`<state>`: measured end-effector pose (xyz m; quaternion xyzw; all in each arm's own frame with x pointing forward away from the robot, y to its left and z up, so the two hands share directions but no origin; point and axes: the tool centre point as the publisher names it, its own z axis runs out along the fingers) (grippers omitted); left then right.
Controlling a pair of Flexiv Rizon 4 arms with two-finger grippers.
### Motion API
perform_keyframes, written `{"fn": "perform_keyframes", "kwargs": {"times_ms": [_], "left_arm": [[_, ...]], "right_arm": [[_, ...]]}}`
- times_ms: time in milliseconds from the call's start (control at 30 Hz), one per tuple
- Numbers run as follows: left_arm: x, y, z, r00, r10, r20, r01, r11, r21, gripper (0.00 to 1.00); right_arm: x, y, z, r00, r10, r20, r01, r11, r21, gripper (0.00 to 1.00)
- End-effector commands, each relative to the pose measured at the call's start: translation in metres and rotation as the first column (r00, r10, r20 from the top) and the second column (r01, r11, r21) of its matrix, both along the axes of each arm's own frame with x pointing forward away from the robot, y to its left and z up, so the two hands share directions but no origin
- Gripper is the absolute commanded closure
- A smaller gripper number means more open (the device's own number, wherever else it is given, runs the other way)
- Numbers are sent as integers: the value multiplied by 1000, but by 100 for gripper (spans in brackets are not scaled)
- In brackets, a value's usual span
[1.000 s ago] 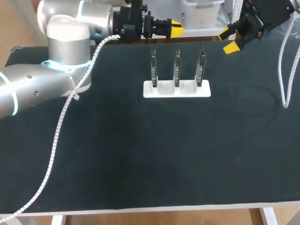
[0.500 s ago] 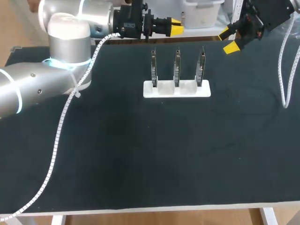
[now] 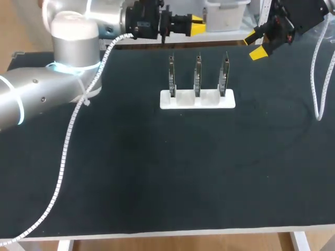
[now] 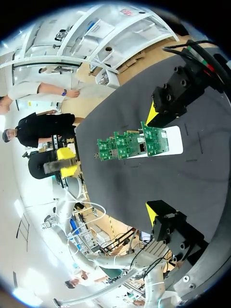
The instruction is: Pick up the optical module with the left hand, and insert it into the network port with the right hand.
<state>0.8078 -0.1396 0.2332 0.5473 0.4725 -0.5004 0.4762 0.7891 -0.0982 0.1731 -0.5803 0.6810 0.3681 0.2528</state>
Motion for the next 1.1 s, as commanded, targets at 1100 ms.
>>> {"fn": "perform_keyframes", "kwargs": {"times_ms": [1100], "left_arm": [[-6, -56, -26, 998, 37, -44, -39, 998, -40, 100]], "right_arm": [[-3, 0, 0, 1000, -6, 5, 6, 1000, -1, 0]]}}
